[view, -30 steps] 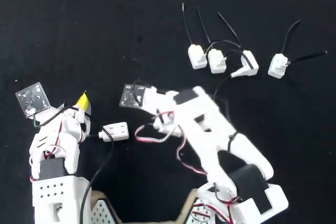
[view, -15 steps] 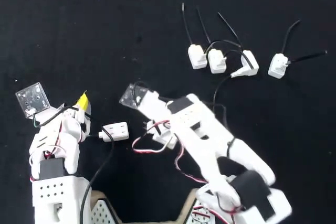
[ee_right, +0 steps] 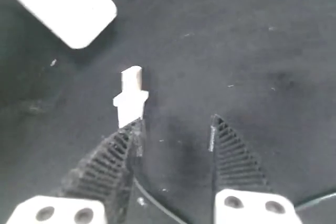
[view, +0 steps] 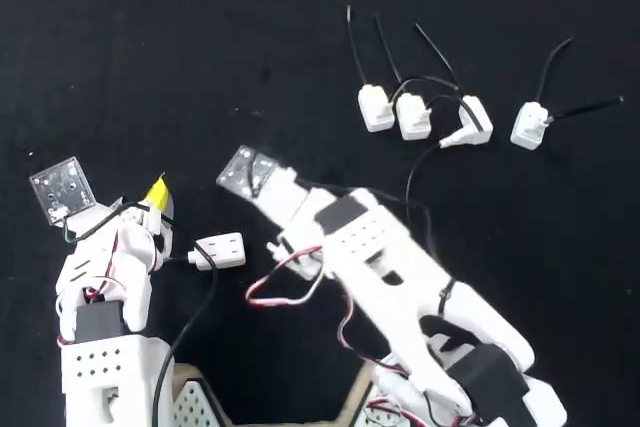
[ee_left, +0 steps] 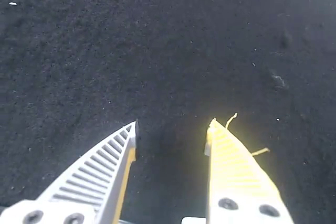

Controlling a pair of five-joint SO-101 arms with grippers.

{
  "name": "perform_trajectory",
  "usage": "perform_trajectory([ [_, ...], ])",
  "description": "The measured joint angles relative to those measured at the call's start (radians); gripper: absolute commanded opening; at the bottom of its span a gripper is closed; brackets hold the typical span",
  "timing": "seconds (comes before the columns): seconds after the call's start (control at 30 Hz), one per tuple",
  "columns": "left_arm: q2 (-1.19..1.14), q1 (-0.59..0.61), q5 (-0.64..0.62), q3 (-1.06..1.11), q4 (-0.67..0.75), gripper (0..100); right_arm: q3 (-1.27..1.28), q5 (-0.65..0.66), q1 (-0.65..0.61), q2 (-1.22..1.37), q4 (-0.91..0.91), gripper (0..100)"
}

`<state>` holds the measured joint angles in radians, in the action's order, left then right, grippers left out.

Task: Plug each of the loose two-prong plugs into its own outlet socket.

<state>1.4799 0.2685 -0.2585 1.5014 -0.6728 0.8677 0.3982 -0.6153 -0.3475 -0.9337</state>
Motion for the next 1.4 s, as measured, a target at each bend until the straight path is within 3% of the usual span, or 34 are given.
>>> perform_trajectory([
  [0.3,0.000,0.000,0.000,0.000,0.000,22,0.017,-0.005,-0.037,0.034,0.006,18.2],
  [0.57,0.000,0.000,0.000,0.000,0.000,22,0.126,-0.005,-0.040,0.100,0.207,17.9],
  [0.63,0.000,0.000,0.000,0.000,0.000,22,0.126,-0.005,-0.040,0.100,0.226,13.0],
  [0.7,0.000,0.000,0.000,0.000,0.000,22,0.126,-0.005,-0.035,0.100,0.230,1.3],
  [0.8,0.000,0.000,0.000,0.000,0.000,22,0.126,-0.005,-0.012,0.100,0.233,1.0],
  [1.13,0.000,0.005,0.000,0.000,0.000,22,0.109,-0.006,0.123,-0.043,0.110,1.1],
  [1.4,0.000,0.005,0.000,0.000,0.000,22,0.029,-0.006,0.437,-0.017,0.089,1.1],
])
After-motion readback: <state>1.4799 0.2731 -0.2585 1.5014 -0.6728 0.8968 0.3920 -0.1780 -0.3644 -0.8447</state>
